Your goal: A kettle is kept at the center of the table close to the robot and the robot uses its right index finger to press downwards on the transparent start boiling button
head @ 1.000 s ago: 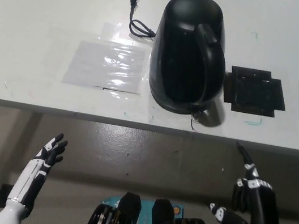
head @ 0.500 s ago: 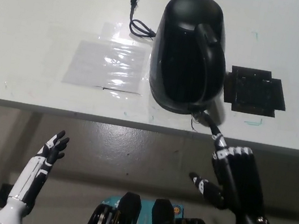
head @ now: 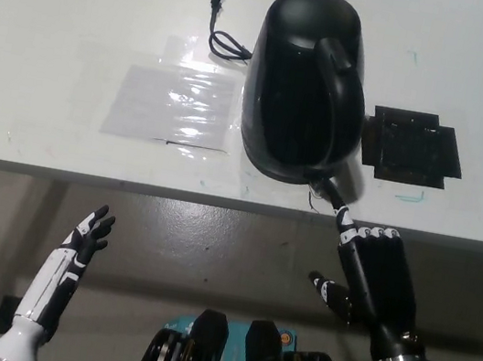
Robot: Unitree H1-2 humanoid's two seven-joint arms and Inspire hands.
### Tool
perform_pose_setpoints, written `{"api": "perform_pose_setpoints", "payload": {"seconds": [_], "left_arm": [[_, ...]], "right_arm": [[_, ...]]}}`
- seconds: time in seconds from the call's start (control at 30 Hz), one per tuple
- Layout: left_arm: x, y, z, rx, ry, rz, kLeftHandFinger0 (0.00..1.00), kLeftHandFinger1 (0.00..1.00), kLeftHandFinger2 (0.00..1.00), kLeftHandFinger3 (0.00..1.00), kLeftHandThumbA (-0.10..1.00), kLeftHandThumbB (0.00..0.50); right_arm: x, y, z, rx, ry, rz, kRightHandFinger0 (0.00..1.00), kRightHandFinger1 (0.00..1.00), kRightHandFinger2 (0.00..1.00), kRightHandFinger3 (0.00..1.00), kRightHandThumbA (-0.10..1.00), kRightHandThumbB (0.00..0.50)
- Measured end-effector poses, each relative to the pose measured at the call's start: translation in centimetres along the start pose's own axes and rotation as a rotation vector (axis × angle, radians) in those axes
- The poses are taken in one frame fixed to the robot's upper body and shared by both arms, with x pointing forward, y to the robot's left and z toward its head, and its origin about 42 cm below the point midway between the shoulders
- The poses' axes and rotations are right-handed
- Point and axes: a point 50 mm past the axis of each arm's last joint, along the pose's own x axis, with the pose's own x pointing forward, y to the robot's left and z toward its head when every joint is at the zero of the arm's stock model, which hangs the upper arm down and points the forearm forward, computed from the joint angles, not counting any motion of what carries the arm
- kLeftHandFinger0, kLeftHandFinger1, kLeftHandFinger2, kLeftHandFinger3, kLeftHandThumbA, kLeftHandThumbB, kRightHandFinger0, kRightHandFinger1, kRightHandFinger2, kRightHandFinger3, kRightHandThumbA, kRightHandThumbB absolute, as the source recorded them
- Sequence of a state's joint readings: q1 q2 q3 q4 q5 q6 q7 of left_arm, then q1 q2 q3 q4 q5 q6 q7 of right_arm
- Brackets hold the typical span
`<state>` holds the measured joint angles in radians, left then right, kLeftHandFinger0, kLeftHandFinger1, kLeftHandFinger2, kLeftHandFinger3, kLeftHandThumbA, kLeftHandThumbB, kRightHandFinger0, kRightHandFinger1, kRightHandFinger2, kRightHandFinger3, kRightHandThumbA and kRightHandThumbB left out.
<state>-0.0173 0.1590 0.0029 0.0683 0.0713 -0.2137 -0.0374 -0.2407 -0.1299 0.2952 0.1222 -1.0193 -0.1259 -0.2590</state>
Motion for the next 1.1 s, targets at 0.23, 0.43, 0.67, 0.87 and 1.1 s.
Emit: {"api": "perform_pose_setpoints", "payload": {"seconds": [0.23, 0.43, 0.67, 0.87, 1.1], "left_arm": [[0.0, 0.0, 0.1, 0.001, -0.008, -0.006, 1.0, 1.0, 1.0, 1.0, 1.0, 0.214], [0.0, 0.0, 0.1, 0.002, -0.01, -0.009, 1.0, 1.0, 1.0, 1.0, 1.0, 0.22], [0.0, -0.1, 0.1, 0.003, -0.011, -0.015, 1.0, 1.0, 1.0, 1.0, 1.0, 0.203], [0.0, -0.1, 0.1, 0.003, -0.012, -0.015, 1.0, 1.0, 1.0, 1.0, 1.0, 0.222], [0.0, 0.0, 0.2, 0.003, -0.014, -0.015, 1.0, 1.0, 1.0, 1.0, 1.0, 0.217]], "right_arm": [[-0.1, 0.8, -0.7, -0.007, 0.027, 0.026, 0.0, 0.0, 0.0, 1.0, 1.0, 0.198], [0.1, 0.9, -1.1, -0.012, 0.037, 0.03, 0.0, 0.0, 0.0, 1.0, 1.0, 0.2], [0.5, 0.7, -1.0, -0.011, 0.035, 0.022, 0.0, 0.0, 0.0, 1.0, 1.0, 0.199], [0.9, 0.6, -1.0, -0.007, 0.034, 0.019, 0.0, 0.0, 0.0, 1.0, 1.0, 0.188], [1.6, 1.0, -1.3, -0.007, 0.04, 0.035, 0.0, 0.0, 0.0, 1.0, 1.0, 0.181]]}}
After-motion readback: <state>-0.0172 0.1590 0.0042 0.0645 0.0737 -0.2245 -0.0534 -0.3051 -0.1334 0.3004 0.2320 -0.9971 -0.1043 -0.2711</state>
